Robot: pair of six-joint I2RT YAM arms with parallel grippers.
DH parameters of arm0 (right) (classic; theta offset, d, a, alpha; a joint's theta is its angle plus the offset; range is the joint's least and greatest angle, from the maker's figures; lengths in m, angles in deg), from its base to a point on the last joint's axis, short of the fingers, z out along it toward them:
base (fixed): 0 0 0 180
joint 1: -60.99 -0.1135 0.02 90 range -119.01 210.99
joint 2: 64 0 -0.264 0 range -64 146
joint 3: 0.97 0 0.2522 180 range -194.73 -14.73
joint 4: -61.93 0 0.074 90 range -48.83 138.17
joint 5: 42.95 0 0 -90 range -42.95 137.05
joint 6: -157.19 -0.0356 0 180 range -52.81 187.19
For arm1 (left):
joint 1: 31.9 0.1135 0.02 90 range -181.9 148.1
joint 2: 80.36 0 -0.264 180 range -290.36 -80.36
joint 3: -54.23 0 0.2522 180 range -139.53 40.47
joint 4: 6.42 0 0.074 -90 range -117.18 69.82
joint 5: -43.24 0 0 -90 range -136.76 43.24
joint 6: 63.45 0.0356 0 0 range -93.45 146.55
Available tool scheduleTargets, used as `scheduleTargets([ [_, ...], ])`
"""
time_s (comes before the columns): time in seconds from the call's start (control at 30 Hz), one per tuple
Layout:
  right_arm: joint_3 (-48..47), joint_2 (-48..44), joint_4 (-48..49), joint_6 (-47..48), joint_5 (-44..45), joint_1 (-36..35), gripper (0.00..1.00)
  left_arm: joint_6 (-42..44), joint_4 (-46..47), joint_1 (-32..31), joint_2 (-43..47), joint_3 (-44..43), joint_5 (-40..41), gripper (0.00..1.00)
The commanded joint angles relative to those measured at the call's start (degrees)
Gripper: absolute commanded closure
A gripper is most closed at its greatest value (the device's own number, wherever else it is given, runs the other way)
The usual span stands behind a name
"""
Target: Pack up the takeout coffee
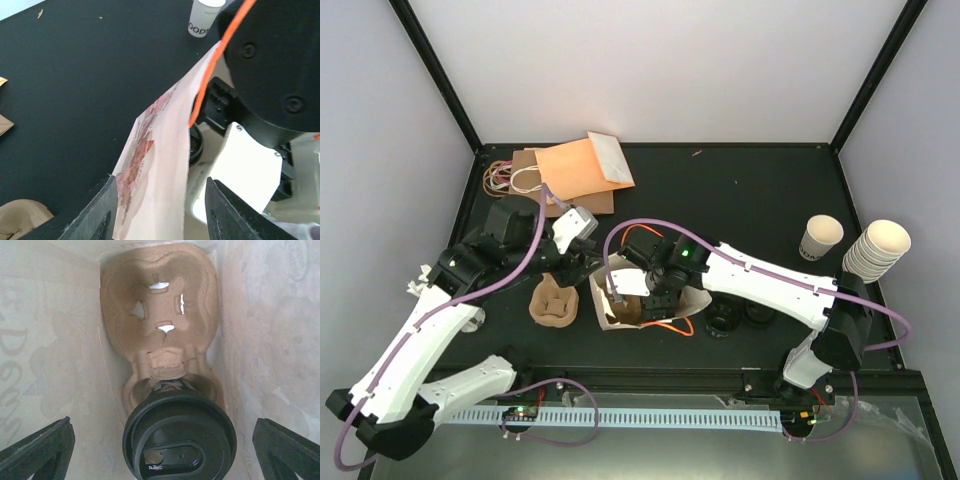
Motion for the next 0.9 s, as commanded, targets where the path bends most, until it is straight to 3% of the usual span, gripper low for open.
scheduleTargets([
  [0.0, -0.80, 0.16, -0.49, -0.06, -0.58, 0.30, 0.00, 2.78, -2.30, -0.56, -2.03, -2.79, 2.97, 0.50],
  [0.33, -0.87, -0.06, -0.41, 0.07, -0.49, 0.31, 0.00, 3.35, -3.29, -1.11, -5.42, -3.79, -1.34, 0.70],
  [0.53, -0.64, -0.61, -0.25, -0.15, -0.99, 0.24, 0.00, 3.57, -3.72, -1.82, -6.60, -4.31, -0.79, 0.98],
  [0.87, 0.88, -5.25, 2.90, -1.20, 1.01, 0.24, 0.00, 2.72, -4.45, -1.86, -7.49, -4.55, 2.25, 0.99],
])
